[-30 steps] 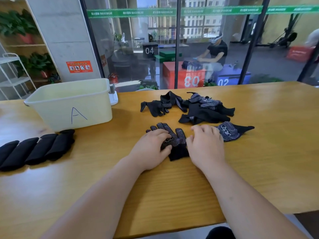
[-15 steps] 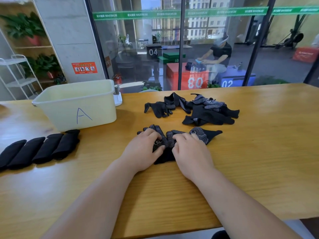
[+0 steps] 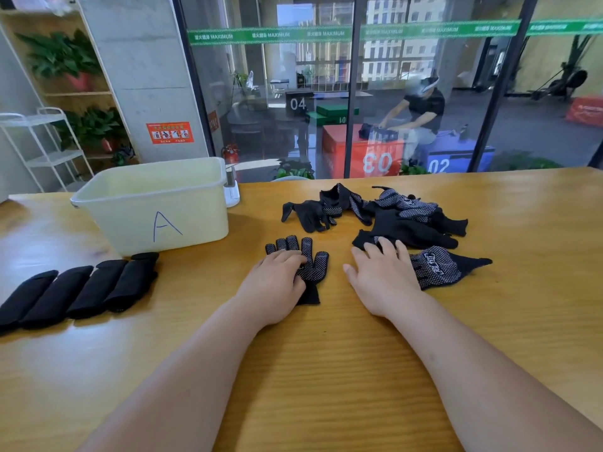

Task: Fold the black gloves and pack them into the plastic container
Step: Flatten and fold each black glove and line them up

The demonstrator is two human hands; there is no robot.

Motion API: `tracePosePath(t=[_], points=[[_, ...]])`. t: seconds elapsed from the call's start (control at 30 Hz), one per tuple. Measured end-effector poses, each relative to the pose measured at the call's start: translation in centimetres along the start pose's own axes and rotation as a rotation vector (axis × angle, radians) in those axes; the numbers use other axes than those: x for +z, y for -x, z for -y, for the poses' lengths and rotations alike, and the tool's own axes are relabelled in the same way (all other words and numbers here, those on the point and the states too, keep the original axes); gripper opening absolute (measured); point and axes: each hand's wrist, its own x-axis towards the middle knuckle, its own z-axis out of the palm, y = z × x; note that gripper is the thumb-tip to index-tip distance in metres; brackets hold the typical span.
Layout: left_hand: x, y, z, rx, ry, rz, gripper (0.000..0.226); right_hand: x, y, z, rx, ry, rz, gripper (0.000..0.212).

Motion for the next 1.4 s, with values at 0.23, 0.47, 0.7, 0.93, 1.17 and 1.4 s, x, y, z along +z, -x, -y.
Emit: tracePosePath(t=[0.23,0.47,0.7,0.93,1.17,1.4], points=[[-0.6,0.5,1.8,-0.056,0.065,-0.047,0.045,-1.8,3.1,2.8,-0.361,-0.177,-0.199,0.043],[-1.1,1.2,2.6,-0.093,0.046,-0.067,0.044,-0.9,2.6,2.3,-0.382,-0.312,-0.212,0.029],[-0.9,1.5,2.2,-0.098,0.088,-0.113,0.041,-1.0,0.8,0.6,-0.189,-0.113,-0.37,0.015],[-0.9,1.6,2.5,-0.117,0.106,-0.142,0.039,-3.7,-0.3,1.0,-0.163,-0.349,-0.098,0.022],[-0.9,1.6,2.5,-0.124,0.108,-0.162,0.038,-2.6,0.6,1.9,-0.291,-0.237,-0.12,0.023],[-0.9,1.5,2.7,-0.14,0.106,-0.175,0.036,-2.2,1.0,-1.2,-0.145,-0.386,-0.142,0.036]])
